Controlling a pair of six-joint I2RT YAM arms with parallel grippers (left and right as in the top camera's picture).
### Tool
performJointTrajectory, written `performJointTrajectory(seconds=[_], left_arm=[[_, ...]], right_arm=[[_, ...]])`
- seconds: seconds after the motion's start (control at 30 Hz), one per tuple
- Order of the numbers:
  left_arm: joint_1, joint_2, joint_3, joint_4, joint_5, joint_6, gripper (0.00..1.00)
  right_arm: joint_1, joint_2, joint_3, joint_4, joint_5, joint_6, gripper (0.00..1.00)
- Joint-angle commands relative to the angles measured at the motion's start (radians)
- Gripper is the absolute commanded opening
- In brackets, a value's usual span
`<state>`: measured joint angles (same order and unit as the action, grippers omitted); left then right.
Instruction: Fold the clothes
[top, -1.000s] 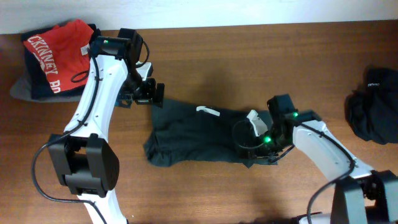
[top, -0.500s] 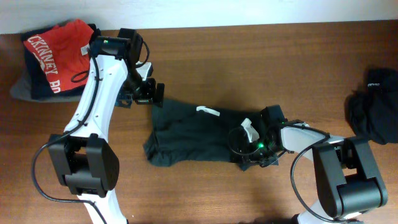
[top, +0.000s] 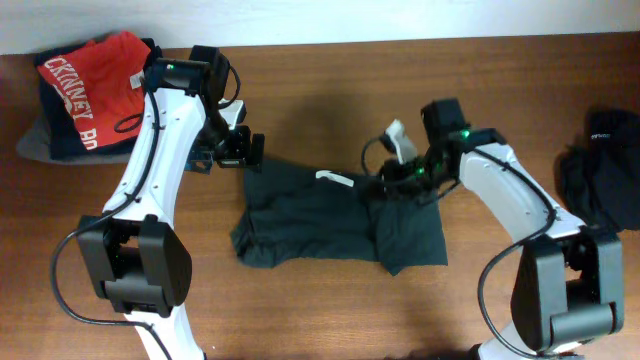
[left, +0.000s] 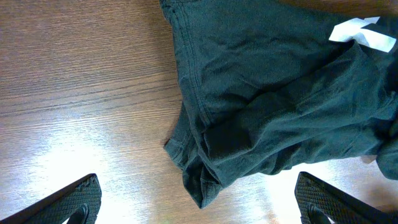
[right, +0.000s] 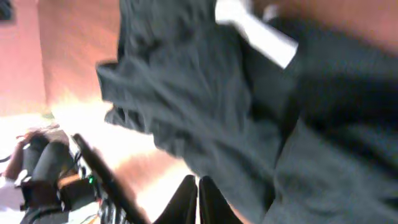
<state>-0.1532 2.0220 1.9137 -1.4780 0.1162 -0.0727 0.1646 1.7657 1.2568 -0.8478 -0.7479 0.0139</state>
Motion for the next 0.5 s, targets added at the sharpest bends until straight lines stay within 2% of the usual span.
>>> performJointTrajectory(seconds=[0.0, 0.13, 0.47], left_arm=[[-0.002, -0.006, -0.002, -0.005, 0.003, -0.002, 0.99], [-0.002, -0.006, -0.002, 0.0, 0.003, -0.002, 0.99], [-0.002, -0.006, -0.002, 0.003, 0.003, -0.002, 0.99]], right_arm=[[-0.015, -0.011, 0.019, -0.012, 0.053, -0.006, 0.08], [-0.038, 0.029, -0.005, -0.016, 0.053, -0.007, 0.04], [-0.048, 0.244, -0.026, 0.057, 0.041, -0.006, 0.04]])
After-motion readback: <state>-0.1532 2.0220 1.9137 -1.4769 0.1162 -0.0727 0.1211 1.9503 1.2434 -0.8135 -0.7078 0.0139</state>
